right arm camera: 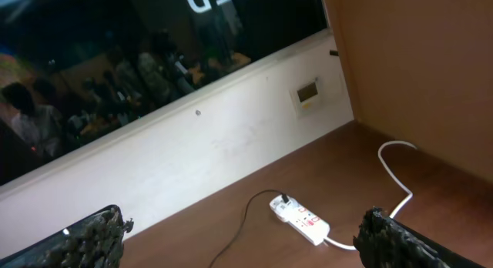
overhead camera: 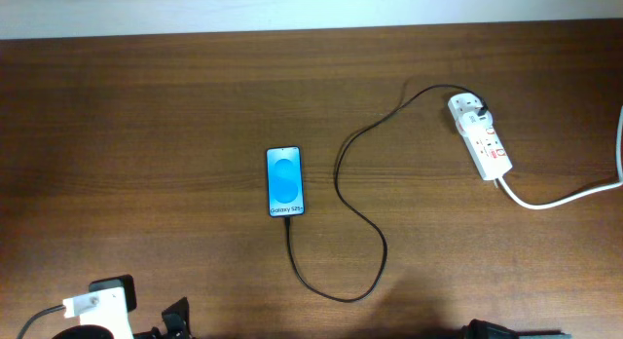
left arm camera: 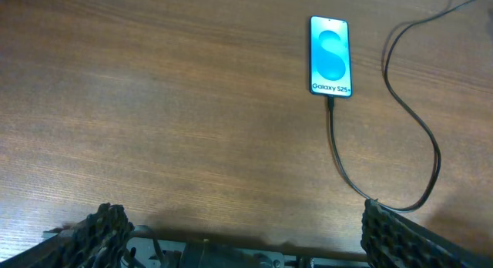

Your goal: Plug charger to phone and switch on socket

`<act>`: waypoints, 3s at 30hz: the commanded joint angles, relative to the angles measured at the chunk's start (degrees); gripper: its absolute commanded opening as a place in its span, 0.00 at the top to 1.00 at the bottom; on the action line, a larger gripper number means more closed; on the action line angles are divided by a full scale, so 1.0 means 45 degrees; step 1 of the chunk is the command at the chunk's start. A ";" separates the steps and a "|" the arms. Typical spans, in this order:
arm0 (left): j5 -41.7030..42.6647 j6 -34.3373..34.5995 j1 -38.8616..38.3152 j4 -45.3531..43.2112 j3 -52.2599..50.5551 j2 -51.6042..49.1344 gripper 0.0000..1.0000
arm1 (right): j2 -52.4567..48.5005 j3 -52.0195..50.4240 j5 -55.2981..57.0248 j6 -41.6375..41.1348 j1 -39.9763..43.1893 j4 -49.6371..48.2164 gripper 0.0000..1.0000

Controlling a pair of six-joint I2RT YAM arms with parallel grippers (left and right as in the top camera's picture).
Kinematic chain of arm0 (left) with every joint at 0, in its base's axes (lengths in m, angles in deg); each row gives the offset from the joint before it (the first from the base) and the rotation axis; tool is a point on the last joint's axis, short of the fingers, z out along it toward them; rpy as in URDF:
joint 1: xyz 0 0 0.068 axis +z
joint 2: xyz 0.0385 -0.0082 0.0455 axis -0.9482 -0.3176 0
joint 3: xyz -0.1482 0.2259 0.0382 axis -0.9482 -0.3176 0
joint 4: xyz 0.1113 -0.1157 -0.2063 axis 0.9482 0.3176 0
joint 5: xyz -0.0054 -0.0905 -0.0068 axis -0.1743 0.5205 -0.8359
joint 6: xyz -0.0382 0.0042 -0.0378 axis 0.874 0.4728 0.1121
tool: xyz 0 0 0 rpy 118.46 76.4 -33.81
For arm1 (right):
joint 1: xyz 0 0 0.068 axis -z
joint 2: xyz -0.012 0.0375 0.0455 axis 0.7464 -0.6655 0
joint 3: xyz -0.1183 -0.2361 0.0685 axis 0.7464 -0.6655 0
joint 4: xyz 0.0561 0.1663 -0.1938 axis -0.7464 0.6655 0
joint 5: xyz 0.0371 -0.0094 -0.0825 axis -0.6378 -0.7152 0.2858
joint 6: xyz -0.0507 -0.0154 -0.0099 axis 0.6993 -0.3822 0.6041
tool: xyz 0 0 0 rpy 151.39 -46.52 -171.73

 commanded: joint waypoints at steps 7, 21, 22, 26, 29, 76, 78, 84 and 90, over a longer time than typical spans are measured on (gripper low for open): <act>-0.0189 -0.0083 0.0063 -0.0034 0.0049 0.0049 0.01 | 0.0457 -0.0957 0.0165 0.0175 -0.0044 0.0078 0.02; -0.0189 -0.0083 0.0063 -0.0034 0.0049 0.0049 0.01 | 0.7485 -1.7136 0.0874 -0.1972 -0.2064 -1.0783 0.02; -0.0189 -0.0083 0.0063 -0.0039 0.0049 0.0049 0.01 | 0.8063 -1.9006 0.0869 -0.2851 -0.2064 -1.2356 0.02; -0.0189 -0.0083 0.0063 -0.0034 0.0049 0.0049 0.01 | 0.9204 -2.3581 -0.0155 -0.4080 -0.2074 -1.6903 0.02; -0.0189 -0.0083 0.0063 -0.0034 0.0049 0.0049 0.01 | 0.9224 -2.5645 -0.0753 -0.4080 -0.2118 -2.0186 0.02; -0.0189 -0.0083 0.0063 -0.0034 0.0049 0.0049 0.01 | 0.9214 -3.0192 0.0549 -0.0491 -0.3050 -2.0507 0.02; -0.0189 -0.0083 0.0063 -0.0034 0.0049 0.0053 0.01 | 0.9214 -3.0192 0.0549 -0.0491 -0.3050 -2.0507 0.02; -0.0189 -0.0058 0.0063 -0.0034 0.0044 0.0102 0.01 | 0.9214 -3.0192 0.0549 -0.0491 -0.3050 -2.0507 0.02; -0.0729 -0.0058 0.0510 -0.2016 -0.0345 0.1870 0.01 | 0.9214 -3.0192 0.0544 -0.0491 -0.3050 -2.0507 0.02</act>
